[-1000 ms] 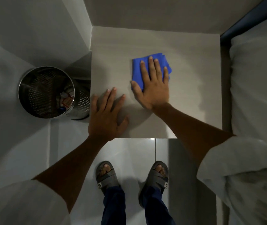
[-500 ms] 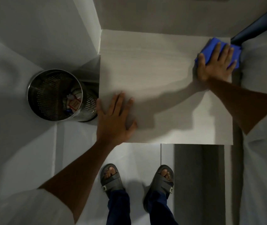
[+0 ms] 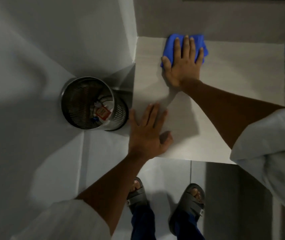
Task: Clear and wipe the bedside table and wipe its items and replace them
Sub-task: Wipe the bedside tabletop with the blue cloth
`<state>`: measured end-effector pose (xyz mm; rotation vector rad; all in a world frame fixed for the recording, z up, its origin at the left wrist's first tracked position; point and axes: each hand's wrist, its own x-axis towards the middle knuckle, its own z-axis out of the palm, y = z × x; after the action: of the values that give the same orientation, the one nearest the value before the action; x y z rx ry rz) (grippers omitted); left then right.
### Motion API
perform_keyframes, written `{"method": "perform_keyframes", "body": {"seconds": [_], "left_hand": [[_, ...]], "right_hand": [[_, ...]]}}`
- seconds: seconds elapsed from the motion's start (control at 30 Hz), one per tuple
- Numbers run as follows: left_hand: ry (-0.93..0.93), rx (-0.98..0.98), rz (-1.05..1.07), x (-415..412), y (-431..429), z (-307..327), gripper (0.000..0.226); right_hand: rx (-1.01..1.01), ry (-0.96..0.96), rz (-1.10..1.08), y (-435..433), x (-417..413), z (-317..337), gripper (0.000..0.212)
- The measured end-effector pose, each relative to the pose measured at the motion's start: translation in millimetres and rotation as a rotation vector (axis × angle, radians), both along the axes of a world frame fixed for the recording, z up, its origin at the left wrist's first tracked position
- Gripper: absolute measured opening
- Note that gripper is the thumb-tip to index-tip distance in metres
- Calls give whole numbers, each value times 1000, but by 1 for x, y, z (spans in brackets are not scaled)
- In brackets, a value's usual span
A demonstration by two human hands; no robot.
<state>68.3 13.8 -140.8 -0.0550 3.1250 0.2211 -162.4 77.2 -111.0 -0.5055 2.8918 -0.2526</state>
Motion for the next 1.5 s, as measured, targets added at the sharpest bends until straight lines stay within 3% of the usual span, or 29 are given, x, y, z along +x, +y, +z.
{"method": "perform_keyframes", "body": {"seconds": [0.17,0.3,0.4,0.6,0.8,0.93,1.03,1.13,1.23,1.37,1.43,1.5], "left_hand": [[-12,110,26,-4,-1,6,68],[-41,146,274,44,-22,3,58],[-184,144,219,92,-38,6,59],[-273,85,212,90,-35,23,58],[-343,262,393,81,-9,43,59],[-215,304,354,66,30,72,64],[-230,680,271,54,73,83,56],[-396,970,449,32,99,91,60],[-500,1032,656,14,97,91,73],[-669,1199,779,18,94,99,35],[-698,1141,795,29,97,107,28],[-688,1040,750,44,100,116,22]], "right_hand": [[-1,-43,210,-24,24,3,69],[-27,-21,204,4,70,-1,67],[-25,-43,187,13,118,-2,67],[-34,-59,284,64,218,-3,65],[70,-57,58,156,233,-2,71],[50,-118,-205,204,221,10,73],[-69,-228,-381,196,216,17,68],[-328,-349,-408,172,216,32,55],[-601,-437,-347,161,223,51,61],[-730,-553,-452,163,239,76,66],[-897,-645,-570,161,253,90,63],[-895,-706,-652,162,269,102,64]]}}
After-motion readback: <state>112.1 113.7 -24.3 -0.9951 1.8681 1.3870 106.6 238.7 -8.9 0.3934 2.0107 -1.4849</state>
